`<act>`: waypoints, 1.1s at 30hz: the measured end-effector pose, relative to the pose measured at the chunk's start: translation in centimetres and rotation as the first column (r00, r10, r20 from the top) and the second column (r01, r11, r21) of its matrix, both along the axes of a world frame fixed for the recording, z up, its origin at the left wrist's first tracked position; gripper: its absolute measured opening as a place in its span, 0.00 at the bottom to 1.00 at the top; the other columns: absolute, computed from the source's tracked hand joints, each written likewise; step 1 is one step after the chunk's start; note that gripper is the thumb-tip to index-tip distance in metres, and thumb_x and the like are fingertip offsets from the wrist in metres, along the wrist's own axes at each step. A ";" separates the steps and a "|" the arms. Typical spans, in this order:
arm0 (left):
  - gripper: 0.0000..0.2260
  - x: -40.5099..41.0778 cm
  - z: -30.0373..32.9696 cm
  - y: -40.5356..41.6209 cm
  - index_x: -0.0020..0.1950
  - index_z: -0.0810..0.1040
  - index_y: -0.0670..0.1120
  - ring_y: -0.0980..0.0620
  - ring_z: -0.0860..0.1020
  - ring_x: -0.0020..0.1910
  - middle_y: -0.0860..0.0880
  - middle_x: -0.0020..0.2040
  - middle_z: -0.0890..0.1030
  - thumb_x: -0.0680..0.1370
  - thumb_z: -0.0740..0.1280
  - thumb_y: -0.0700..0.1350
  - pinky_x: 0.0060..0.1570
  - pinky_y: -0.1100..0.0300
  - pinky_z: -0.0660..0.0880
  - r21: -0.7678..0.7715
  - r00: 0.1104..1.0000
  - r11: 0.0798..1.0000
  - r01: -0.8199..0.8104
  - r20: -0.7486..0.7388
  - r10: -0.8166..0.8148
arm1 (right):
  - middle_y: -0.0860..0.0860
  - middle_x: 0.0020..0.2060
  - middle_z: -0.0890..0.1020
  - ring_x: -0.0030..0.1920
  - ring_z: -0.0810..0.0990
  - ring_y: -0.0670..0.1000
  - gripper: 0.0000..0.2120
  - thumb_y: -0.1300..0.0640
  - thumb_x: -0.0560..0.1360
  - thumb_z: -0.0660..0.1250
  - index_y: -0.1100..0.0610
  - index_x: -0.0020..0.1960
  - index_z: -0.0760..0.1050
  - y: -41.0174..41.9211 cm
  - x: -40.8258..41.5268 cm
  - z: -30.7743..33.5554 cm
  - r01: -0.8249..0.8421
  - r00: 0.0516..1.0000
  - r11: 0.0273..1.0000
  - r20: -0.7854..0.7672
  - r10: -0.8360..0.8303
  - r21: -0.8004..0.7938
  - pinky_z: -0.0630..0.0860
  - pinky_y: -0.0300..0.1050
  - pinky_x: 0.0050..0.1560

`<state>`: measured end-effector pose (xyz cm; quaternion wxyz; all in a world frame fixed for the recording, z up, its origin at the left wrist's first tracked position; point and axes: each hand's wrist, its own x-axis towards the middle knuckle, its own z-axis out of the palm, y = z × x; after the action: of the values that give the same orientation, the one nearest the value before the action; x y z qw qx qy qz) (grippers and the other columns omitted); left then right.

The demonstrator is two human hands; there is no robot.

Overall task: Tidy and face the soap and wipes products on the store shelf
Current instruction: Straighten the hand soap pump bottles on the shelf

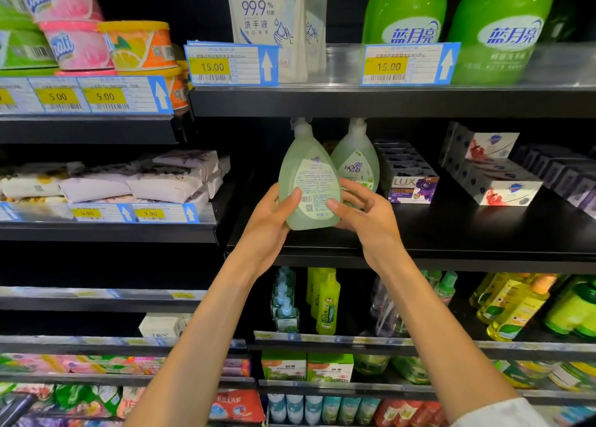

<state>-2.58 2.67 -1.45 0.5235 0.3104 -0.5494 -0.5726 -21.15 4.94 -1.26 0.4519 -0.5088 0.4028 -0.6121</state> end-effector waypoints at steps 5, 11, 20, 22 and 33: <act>0.21 -0.3 -0.3 0.1 0.75 0.72 0.45 0.47 0.81 0.67 0.47 0.67 0.82 0.82 0.69 0.44 0.67 0.43 0.78 -0.011 0.997 0.996 -0.083 -0.006 0.083 | 0.50 0.60 0.86 0.60 0.86 0.51 0.26 0.67 0.74 0.76 0.54 0.70 0.77 -0.1 0.0 -0.2 0.089 0.995 0.995 0.042 -0.087 -0.049 0.84 0.47 0.57; 0.23 -0.8 -0.6 0.0 0.76 0.73 0.49 0.48 0.83 0.63 0.47 0.64 0.84 0.82 0.71 0.42 0.63 0.42 0.80 -0.025 0.988 0.988 -0.154 -0.007 0.154 | 0.43 0.59 0.85 0.61 0.84 0.46 0.29 0.68 0.73 0.77 0.48 0.69 0.77 -0.3 -0.3 -0.4 0.123 0.991 0.991 0.054 -0.120 -0.048 0.84 0.46 0.57; 0.21 -0.4 -0.6 -0.3 0.75 0.73 0.47 0.44 0.83 0.64 0.44 0.64 0.84 0.82 0.70 0.40 0.66 0.39 0.78 0.009 0.989 0.991 -0.137 -0.047 0.137 | 0.53 0.61 0.86 0.63 0.84 0.52 0.24 0.65 0.78 0.73 0.57 0.72 0.75 -0.5 -0.3 -0.5 -0.007 1.000 0.999 -0.007 0.007 -0.038 0.81 0.52 0.64; 0.21 -0.6 -0.5 -0.1 0.75 0.74 0.48 0.45 0.83 0.63 0.44 0.63 0.84 0.82 0.71 0.41 0.64 0.40 0.79 0.005 0.987 0.988 -0.157 -0.038 0.157 | 0.52 0.59 0.86 0.61 0.85 0.53 0.22 0.65 0.77 0.75 0.57 0.70 0.76 -0.2 -0.1 -0.5 0.017 1.000 0.999 0.005 -0.017 -0.037 0.83 0.52 0.61; 0.35 -1.2 -0.5 0.1 0.81 0.66 0.55 0.50 0.82 0.65 0.48 0.64 0.84 0.77 0.76 0.55 0.66 0.45 0.78 -0.046 0.991 0.994 -0.097 0.086 0.100 | 0.45 0.58 0.84 0.58 0.83 0.41 0.27 0.60 0.72 0.81 0.48 0.67 0.78 1.0 1.2 -0.7 0.208 0.964 0.964 -0.130 -0.231 -0.167 0.82 0.37 0.52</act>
<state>-3.74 2.77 -1.96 0.5326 0.3513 -0.5677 -0.5203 -19.98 5.91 -1.96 0.3100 -0.5378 0.4414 -0.6479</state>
